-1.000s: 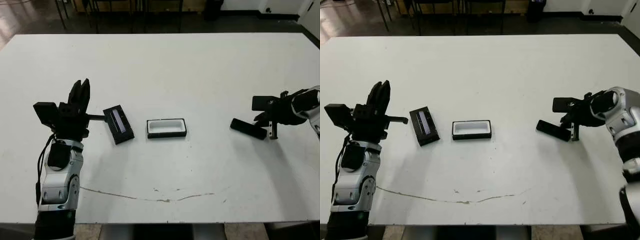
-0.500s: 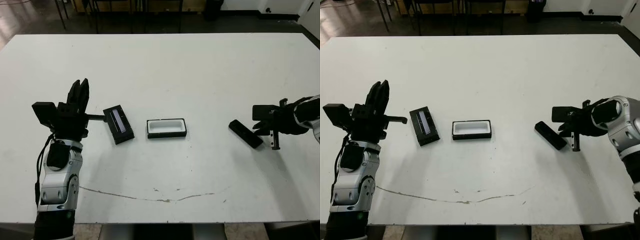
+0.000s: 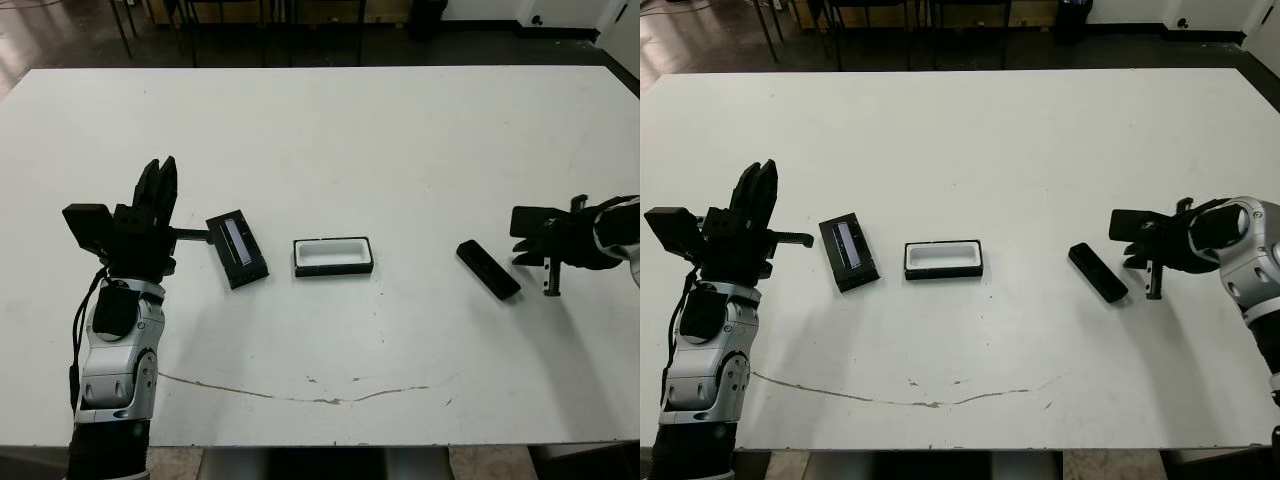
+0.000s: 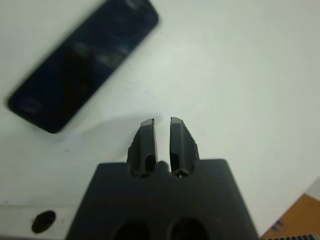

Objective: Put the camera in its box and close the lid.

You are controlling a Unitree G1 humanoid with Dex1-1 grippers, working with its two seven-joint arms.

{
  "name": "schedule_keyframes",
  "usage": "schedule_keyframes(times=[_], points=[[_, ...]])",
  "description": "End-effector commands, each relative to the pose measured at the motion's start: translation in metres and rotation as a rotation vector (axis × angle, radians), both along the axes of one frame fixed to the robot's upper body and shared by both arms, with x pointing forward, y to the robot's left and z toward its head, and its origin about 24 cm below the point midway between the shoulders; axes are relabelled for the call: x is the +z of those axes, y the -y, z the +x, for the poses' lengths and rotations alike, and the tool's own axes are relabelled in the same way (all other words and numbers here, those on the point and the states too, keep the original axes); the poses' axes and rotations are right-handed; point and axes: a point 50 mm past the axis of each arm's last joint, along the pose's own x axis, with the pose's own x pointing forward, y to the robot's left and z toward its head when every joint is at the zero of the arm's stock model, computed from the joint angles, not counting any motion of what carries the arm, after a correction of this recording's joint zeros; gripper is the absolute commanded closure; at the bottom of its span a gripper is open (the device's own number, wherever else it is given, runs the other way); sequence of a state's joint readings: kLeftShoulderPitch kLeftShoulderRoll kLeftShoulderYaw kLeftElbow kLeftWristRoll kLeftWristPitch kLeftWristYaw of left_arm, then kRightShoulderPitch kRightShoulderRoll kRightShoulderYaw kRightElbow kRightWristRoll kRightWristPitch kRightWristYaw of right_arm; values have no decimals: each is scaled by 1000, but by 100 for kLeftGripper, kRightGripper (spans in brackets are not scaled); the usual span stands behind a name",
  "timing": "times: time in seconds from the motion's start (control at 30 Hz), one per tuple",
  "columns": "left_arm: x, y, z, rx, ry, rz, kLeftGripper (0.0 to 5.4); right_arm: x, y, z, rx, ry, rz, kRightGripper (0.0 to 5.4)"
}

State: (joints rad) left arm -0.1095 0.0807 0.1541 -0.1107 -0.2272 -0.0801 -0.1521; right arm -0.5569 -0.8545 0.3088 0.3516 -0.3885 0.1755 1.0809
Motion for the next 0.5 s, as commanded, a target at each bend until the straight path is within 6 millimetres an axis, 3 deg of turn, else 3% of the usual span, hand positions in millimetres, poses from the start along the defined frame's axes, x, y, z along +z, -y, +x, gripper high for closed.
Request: schedule_keyframes(times=[0.03,0.23,0.4,0.5], points=[[-6,-5,-3,16,-39,16,539,1,14,-4,-43,45,25,540],[-7,-6,-3,15,-38,16,539,34,9,-9,-53,245,265,540],[-8,-5,-2,14,-40,14,539,47,-2,-24,-99,375,759,540],[-8,-5,-3,11,-46,0,539,48,-12,-39,-153,440,923,540]])
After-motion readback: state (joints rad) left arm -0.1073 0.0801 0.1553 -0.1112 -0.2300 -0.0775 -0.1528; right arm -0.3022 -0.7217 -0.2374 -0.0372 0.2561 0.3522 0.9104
